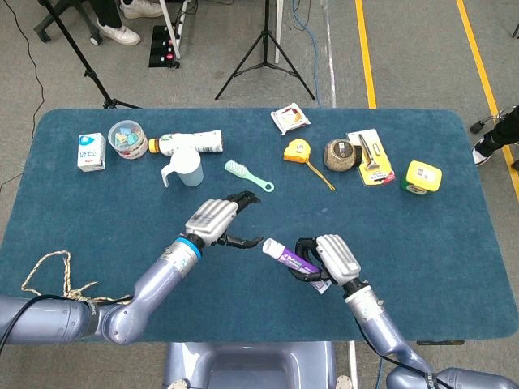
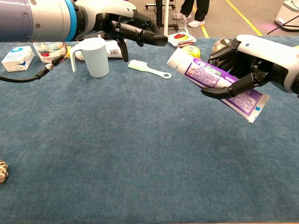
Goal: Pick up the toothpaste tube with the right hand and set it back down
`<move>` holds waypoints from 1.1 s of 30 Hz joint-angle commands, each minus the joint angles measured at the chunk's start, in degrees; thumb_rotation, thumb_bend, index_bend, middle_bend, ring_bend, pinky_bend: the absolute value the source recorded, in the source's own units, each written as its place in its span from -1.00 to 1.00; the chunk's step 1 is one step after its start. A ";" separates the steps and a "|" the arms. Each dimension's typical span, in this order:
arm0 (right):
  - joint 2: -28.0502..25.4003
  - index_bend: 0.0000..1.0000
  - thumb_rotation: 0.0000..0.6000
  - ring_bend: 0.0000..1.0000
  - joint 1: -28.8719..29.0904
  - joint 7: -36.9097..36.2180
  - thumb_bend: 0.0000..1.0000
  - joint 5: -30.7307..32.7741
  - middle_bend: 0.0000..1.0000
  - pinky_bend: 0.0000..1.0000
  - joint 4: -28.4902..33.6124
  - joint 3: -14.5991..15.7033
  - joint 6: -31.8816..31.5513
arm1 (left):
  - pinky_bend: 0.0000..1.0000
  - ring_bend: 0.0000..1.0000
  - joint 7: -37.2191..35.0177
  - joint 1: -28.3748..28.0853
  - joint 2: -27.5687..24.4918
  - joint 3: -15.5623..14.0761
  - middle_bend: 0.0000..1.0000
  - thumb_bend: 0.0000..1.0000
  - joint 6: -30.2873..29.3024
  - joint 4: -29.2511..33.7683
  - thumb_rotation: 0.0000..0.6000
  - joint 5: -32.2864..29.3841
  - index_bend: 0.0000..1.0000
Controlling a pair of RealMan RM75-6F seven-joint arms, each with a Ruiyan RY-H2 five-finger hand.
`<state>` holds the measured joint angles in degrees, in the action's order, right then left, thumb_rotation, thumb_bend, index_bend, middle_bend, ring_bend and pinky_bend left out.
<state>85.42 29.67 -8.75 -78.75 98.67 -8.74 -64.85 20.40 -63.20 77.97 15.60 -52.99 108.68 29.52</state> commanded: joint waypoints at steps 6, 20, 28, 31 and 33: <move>1.53 0.60 1.00 1.00 0.90 -4.15 -0.13 1.34 0.85 1.00 -0.43 -1.15 1.94 | -0.43 -0.77 -10.98 3.54 -0.55 2.04 -0.76 -0.72 6.26 -2.56 -1.00 7.06 -0.73; 2.77 0.60 1.00 1.00 2.02 -7.99 -0.13 2.81 0.85 1.00 0.67 -3.09 3.38 | -0.53 -0.94 -21.49 2.92 4.87 5.13 -0.86 -0.82 11.33 -7.48 -1.00 11.00 -0.82; 2.90 0.60 1.00 1.00 2.24 -8.85 -0.13 2.97 0.85 1.00 0.45 -3.40 3.56 | -0.53 -0.96 -22.73 0.71 6.55 5.87 -0.87 -0.82 12.43 -8.71 -1.00 9.24 -0.82; 3.03 0.60 1.00 1.00 2.29 -9.48 -0.13 2.99 0.85 1.00 0.20 -3.44 3.69 | -0.53 -0.96 -23.28 0.13 6.80 6.15 -0.87 -0.82 12.75 -8.94 -1.00 8.77 -0.82; 3.10 0.60 1.00 1.00 2.33 -9.65 -0.13 2.92 0.85 1.00 0.04 -3.45 3.69 | -0.53 -0.96 -23.56 -0.24 7.06 6.24 -0.87 -0.82 12.81 -9.14 -1.00 8.49 -0.82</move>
<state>88.47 31.99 -18.30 -75.81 98.72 -12.18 -61.17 -3.11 -63.39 84.96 21.81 -40.21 99.58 38.06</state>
